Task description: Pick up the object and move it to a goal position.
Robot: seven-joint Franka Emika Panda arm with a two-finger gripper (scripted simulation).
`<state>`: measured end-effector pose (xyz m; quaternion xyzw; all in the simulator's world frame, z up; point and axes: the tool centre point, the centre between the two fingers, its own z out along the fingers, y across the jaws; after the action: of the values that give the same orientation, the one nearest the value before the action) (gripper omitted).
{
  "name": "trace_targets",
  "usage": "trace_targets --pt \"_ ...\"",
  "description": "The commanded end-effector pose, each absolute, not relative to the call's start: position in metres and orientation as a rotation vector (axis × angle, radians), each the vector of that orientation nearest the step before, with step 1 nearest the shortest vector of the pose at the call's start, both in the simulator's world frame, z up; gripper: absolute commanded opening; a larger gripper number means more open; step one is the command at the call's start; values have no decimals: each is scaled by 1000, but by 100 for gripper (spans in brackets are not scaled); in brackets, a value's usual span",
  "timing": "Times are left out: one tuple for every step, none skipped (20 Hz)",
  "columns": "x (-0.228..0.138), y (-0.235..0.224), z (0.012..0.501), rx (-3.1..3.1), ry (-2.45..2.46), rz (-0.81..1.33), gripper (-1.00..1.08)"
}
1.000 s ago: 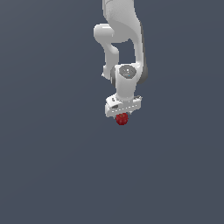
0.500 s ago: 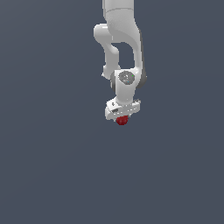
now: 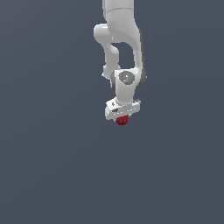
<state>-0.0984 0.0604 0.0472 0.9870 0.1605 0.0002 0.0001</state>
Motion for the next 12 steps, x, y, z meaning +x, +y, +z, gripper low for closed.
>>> trace_targets --pt "-98 60 47 3100 505 1 -100" --pt "-98 60 48 3100 505 1 -100" --pt "-98 58 49 3100 505 1 -100" --pt "-99 57 51 3100 505 1 -100" --pt "-99 55 53 3100 505 1 -100" --pt "-99 52 55 3100 505 1 -100" --pt "-99 49 58 3100 505 1 -100" --pt "-99 46 62 3100 505 1 -100" --pt "-100 42 66 3100 505 1 -100" --pt "-100 37 70 3100 505 1 -100" --pt "-101 32 75 3100 505 1 -100" --pt "-101 27 80 3100 505 1 -100"
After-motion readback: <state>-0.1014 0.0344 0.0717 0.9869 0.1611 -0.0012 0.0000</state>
